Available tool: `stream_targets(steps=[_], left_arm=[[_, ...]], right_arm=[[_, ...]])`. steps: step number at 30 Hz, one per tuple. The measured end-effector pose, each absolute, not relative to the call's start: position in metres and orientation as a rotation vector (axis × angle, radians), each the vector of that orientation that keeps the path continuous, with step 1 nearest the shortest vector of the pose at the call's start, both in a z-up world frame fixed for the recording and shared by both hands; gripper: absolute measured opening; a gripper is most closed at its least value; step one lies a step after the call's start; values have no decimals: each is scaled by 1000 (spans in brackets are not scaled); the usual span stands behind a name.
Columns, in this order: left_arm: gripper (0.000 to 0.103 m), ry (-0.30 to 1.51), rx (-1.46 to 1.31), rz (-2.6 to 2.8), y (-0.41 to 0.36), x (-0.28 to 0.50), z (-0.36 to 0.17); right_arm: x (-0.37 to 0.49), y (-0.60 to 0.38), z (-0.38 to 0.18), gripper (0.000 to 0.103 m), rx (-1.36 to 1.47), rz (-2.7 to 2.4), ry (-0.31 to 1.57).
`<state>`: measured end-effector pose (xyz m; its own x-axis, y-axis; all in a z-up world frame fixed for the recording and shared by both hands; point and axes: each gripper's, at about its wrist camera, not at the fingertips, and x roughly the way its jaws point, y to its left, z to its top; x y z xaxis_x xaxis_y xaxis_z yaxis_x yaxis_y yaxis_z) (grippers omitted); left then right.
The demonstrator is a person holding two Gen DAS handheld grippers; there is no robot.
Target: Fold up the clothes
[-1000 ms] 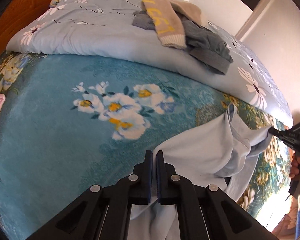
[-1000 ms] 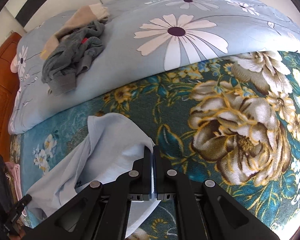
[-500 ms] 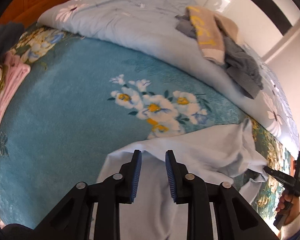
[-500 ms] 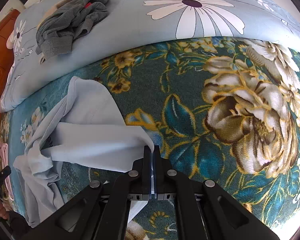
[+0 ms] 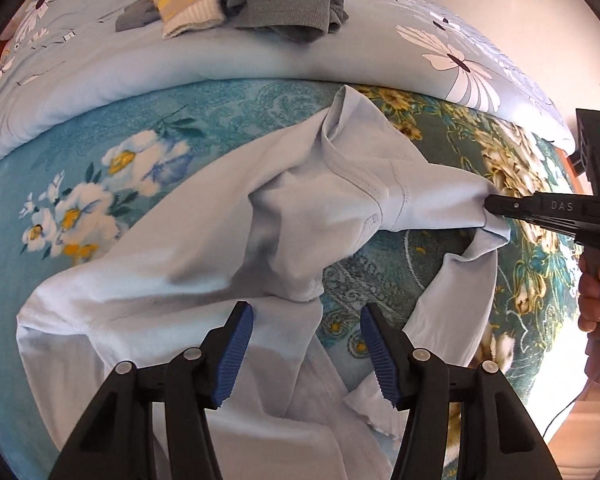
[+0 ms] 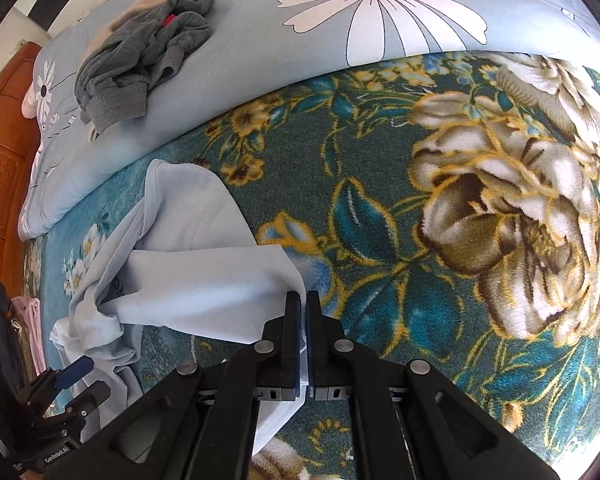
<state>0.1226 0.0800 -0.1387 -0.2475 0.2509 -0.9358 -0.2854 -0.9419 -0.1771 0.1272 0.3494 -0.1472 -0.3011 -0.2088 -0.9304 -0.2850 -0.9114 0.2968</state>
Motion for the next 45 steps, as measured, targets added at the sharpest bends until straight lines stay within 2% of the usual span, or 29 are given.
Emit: stream_targets(steps=[1,2,5,6,11,17,23,29,32,33,36,38,40,45], left_arm=[[46,46,-1675,2258,80,121,-139],[26,31,-1676,2266,77,120,-139],[9,-25,-1671,2295,65,117,-135],[6,-42,-1661,2314,59,118,-132],[4,-183,-1576,2421,16,124,-107],[4,-436,-1514,2610,-73,116,-73],[4,-705,-1620,2686,-153,113,-92],[4,-783,-1704,2605,-162,126,-120],[4,-833,-1719,2560,-157,125,-126],[4,-844,-1720,2540,-154,125,-127],[14,-865,-1734,2488,-145,130,-126],[36,-899,-1732,2457,-141,136,-127],[48,-947,-1739,2417,-138,144,-132],[51,-929,-1844,2360,-126,157,-147]], right_arm=[[127,348,-147,1,-1827,2412,644],[127,348,-147,1,-1827,2413,643],[126,348,-146,1,-1829,2417,644],[126,349,-147,1,-1830,2418,648],[126,349,-148,1,-1840,2418,660],[133,342,-151,1,-1877,2417,645],[145,334,-151,1,-1954,2416,598],[153,331,-134,2,-2029,2443,475],[156,328,-116,8,-2011,2479,332],[156,322,-109,13,-1997,2511,288],[157,304,-90,29,-1952,2601,155],[162,275,-88,37,-1963,2688,44],[165,238,-94,41,-2007,2769,-79],[163,168,-120,44,-2045,2805,-457]])
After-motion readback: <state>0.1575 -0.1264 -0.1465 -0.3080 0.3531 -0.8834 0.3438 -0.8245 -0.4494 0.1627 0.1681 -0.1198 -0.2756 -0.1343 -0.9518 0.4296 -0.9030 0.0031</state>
